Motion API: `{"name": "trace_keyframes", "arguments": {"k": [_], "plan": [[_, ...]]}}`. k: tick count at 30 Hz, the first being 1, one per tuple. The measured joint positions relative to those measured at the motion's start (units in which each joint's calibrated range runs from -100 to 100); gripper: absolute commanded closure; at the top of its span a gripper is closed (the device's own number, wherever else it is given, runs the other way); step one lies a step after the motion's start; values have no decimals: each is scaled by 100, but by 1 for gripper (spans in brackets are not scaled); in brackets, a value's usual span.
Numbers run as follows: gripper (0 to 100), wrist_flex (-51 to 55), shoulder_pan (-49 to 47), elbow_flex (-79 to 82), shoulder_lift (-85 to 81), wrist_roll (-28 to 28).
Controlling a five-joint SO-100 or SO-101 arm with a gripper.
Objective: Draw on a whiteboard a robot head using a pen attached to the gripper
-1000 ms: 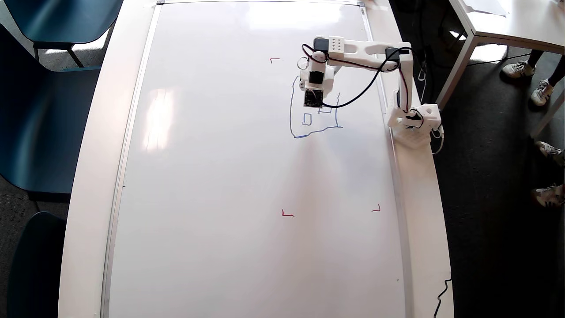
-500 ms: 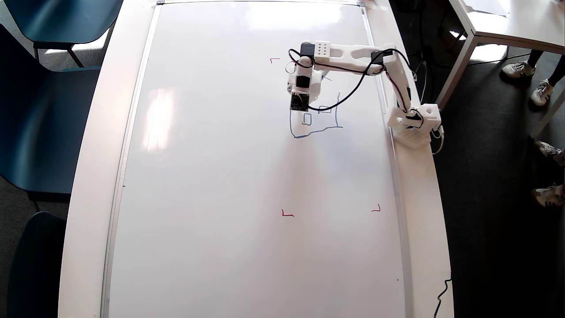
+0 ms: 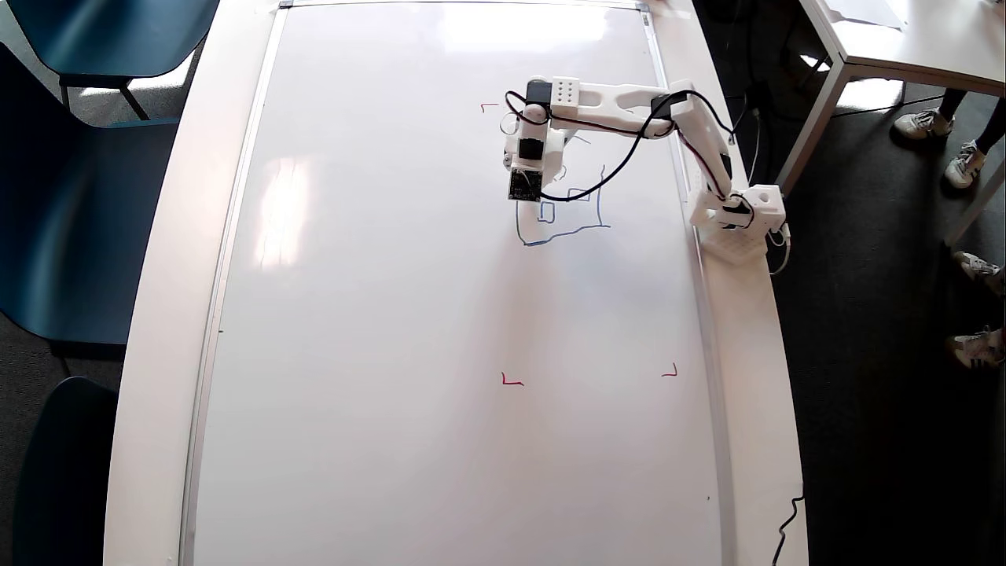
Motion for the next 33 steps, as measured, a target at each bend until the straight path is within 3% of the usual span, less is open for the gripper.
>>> {"name": "trace_keyframes", "arguments": {"k": [33], "plan": [[99,68,-68,-2138,1601,0]]}}
